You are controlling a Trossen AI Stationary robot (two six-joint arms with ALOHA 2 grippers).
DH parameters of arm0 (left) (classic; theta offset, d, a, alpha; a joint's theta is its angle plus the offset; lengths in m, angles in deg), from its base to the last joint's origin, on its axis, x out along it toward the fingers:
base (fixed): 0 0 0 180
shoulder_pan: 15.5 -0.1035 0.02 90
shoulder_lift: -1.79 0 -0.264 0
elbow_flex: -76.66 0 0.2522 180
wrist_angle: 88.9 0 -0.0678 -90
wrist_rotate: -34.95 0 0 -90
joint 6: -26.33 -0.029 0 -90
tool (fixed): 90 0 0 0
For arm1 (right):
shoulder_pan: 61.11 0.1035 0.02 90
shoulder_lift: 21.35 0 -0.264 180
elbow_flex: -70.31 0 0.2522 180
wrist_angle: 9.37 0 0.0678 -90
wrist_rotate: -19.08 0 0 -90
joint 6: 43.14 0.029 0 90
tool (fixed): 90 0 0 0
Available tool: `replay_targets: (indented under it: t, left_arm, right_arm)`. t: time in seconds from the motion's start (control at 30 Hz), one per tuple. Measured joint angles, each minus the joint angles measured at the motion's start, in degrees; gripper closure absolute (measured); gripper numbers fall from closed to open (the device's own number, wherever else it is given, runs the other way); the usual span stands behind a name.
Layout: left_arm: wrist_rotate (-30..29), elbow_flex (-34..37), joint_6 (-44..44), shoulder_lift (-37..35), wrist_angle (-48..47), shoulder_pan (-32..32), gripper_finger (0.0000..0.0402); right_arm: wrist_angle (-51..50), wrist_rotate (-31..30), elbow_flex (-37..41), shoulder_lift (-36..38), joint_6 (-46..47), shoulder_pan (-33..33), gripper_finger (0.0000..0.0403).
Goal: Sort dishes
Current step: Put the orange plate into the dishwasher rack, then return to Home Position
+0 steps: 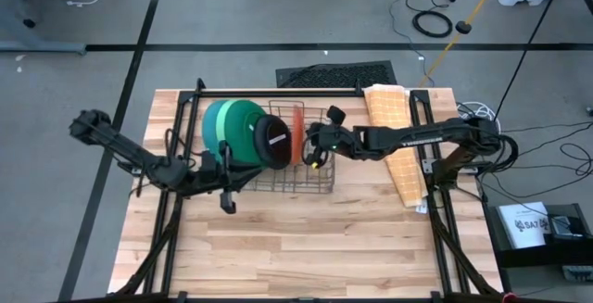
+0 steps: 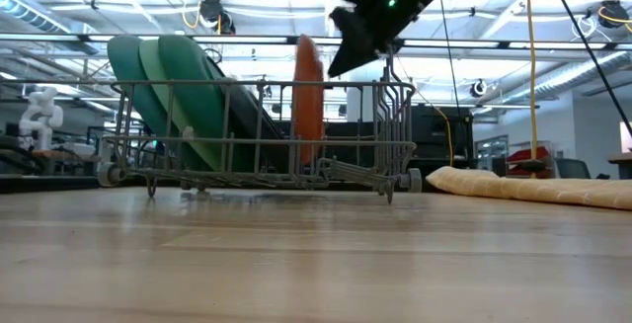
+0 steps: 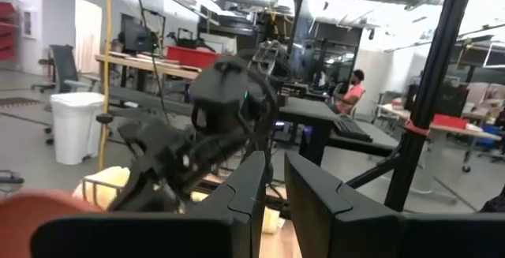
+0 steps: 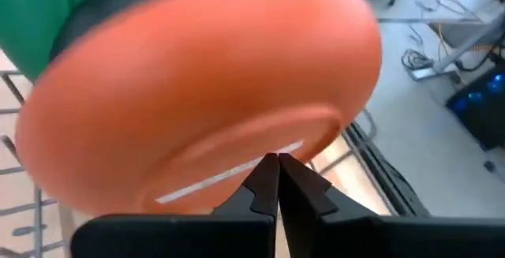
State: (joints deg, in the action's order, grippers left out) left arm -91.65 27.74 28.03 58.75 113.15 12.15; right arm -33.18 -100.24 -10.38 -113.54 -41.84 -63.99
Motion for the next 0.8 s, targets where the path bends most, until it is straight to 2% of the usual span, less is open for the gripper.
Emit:
replay_targets:
  t: [0.2,0.33,0.57,0.67,0.8]
  left_arm:
    - [-5.54,-0.07,-1.14,-2.97,-4.63,3.73,0.034]
    - [-9.47,-0.07,-1.14,-4.32,-8.42,6.19,0.034]
    - [-25.38,-0.07,-3.61,-8.36,-16.45,12.7,0.034]
    - [-26.16,-0.07,-3.56,-10.7,-20.45,14.59,0.0341]
    - [-26.19,-0.07,-3.63,-12.22,-24.84,15.42,0.035]
  right_arm:
    - [9.25,1.19,0.0,-5.01,-5.84,-0.16,0.0402]
    - [11.19,1.2,0.0,-7.55,-6.82,-0.49,0.0402]
    - [11.93,1.22,0.0,-6.68,-8.4,1.09,0.0403]
    - [12.07,2.24,0.0,-4.11,-9.75,2.72,0.0403]
    - [13.4,8.83,0.0,-0.29,-10.78,5.02,0.0403]
